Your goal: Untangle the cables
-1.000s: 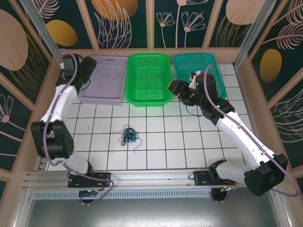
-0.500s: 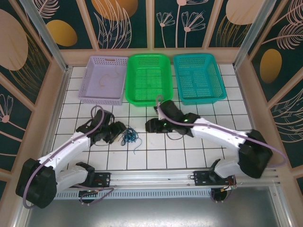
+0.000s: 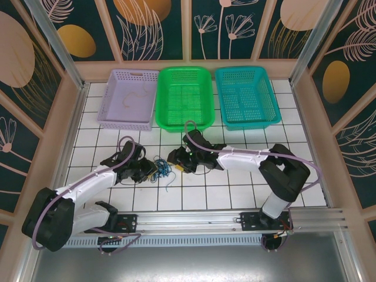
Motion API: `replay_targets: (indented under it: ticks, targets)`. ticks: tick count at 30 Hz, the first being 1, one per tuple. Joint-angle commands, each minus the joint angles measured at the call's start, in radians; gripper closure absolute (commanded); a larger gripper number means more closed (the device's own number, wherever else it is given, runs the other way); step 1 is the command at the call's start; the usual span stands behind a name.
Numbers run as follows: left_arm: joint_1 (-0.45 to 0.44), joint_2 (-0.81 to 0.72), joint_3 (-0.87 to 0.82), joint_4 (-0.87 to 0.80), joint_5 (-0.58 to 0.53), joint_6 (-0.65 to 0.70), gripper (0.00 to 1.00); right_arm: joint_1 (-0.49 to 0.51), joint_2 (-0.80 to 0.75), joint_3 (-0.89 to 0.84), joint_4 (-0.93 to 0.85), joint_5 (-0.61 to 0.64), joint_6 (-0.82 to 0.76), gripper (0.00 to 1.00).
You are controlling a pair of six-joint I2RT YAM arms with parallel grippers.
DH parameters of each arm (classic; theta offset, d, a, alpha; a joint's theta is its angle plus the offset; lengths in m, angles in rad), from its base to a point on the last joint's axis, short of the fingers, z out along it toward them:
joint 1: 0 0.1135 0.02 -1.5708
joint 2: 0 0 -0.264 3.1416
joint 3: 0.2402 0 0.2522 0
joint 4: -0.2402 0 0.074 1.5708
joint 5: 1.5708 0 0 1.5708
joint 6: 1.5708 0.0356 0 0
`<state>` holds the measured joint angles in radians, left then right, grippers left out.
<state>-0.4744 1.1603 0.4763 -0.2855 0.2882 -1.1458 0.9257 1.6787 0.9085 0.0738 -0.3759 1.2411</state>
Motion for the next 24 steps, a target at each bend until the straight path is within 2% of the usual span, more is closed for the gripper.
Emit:
replay_targets:
  ticks: [1,5,11,13,15,16,24]
  targets:
    - [-0.009,0.003,-0.016,0.039,0.02,0.01,0.78,0.013,0.031,-0.032,0.096,-0.001,0.179,0.5]
    - [-0.009,0.018,-0.01,0.049,0.019,0.023,0.81,0.015,0.069,-0.051,0.193,0.011,0.261,0.54]
    - [-0.01,0.021,0.002,0.057,0.021,0.034,0.87,0.044,0.127,-0.023,0.223,0.04,0.331,0.6]
    - [-0.01,0.019,0.001,0.058,0.024,0.037,0.9,0.046,0.141,-0.021,0.24,0.052,0.34,0.72]
    - [-0.01,0.014,-0.002,0.059,0.024,0.038,0.98,0.045,0.135,-0.019,0.222,0.08,0.338,0.93]
    - [-0.01,0.008,0.0,0.054,0.017,0.039,1.0,0.045,0.118,-0.017,0.198,0.103,0.327,1.0]
    - [-0.01,-0.048,0.054,-0.062,-0.181,0.071,1.0,-0.016,-0.183,0.026,-0.243,0.354,0.069,1.0]
